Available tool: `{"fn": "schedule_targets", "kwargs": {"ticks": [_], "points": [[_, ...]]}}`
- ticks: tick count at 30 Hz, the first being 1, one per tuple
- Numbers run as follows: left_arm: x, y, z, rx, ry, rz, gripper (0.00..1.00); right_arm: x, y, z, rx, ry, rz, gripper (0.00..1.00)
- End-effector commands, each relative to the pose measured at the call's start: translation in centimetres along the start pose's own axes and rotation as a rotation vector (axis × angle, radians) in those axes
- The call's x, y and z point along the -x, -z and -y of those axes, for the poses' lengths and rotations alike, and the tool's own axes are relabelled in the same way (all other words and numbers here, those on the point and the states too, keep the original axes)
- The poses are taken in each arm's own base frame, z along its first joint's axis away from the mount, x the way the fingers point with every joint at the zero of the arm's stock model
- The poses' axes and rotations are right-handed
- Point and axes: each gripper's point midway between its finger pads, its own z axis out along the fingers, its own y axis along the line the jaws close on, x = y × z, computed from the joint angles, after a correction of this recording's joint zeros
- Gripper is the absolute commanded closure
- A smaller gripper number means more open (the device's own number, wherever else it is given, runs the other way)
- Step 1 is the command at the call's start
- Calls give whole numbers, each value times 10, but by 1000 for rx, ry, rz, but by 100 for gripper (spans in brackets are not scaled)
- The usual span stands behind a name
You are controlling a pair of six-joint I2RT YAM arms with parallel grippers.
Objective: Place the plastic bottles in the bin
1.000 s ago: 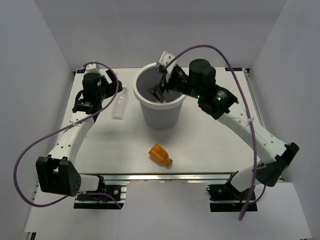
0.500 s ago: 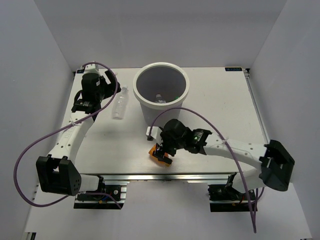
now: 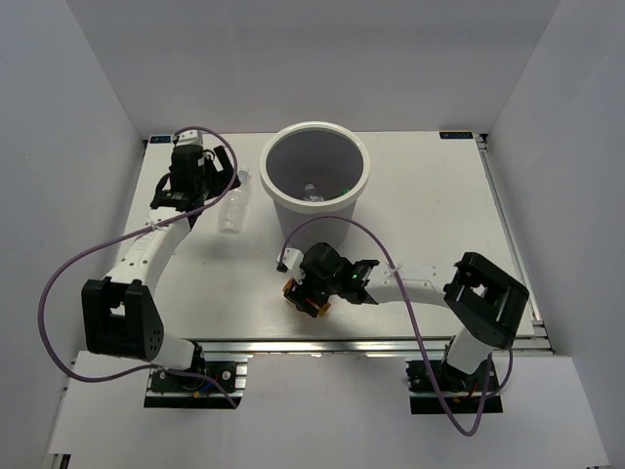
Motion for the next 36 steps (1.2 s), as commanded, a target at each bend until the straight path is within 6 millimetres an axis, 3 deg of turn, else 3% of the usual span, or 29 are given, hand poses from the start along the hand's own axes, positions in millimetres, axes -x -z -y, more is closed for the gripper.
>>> {"fn": "schedule_targets", "kwargs": {"ticks": [1, 4, 6, 8, 9, 12, 13, 15, 16, 17, 18, 19, 20, 21, 23, 29, 32, 33, 34, 35, 36], "points": [[12, 0, -1, 6, -13, 15, 2, 71, 23, -1, -2, 33, 182, 67], [8, -3, -1, -3, -18, 6, 2, 132, 78, -11, 24, 117, 388, 75], [7, -5, 1, -20, -18, 6, 2, 178, 130, -19, 41, 176, 569, 77], [4, -9, 0, -25, -17, -8, 2, 207, 172, -19, 4, 251, 694, 75], [4, -11, 0, -31, -18, -12, 2, 229, 196, -3, -102, 244, 778, 74], [2, -18, 0, -63, -28, -25, 2, 264, 251, 43, -359, 209, 916, 73], [0, -19, 3, -89, -34, -38, 2, 273, 261, 52, -395, 199, 939, 74], [1, -22, 9, -127, -76, -46, 2, 280, 257, 85, -442, 180, 898, 74], [2, -24, 9, -133, -90, -45, 2, 289, 272, 106, -469, 143, 905, 74], [1, -27, 11, -142, -106, -47, 2, 289, 255, 120, -470, 121, 861, 70], [4, -28, 12, -154, -134, -39, 2, 290, 251, 131, -471, 111, 844, 67], [4, -30, 14, -172, -149, -40, 2, 301, 260, 141, -489, 96, 859, 62], [1, -33, 16, -187, -164, -48, 2, 293, 243, 160, -497, 58, 805, 46], [1, -35, 19, -207, -195, -43, 2, 293, 238, 165, -496, 53, 787, 34], [-2, -40, 20, -226, -217, -55, 2, 296, 236, 173, -504, 42, 761, 11], [-31, -65, 0, -161, -284, -170, 2, 307, 261, 168, -508, 51, 801, 11], [-45, -83, -2, -177, -311, -207, 2, 298, 272, 166, -523, 49, 779, 11], [-51, -87, -3, -174, -314, -234, 2, 288, 266, 167, -523, 39, 758, 11], [-67, -97, -8, -167, -313, -286, 2, 284, 268, 167, -527, 25, 767, 11], [-65, -101, -6, -172, -315, -296, 2, 279, 278, 165, -539, 16, 780, 11], [-74, -103, -7, -178, -315, -333, 2, 262, 266, 167, -545, -5, 744, 11]]}}
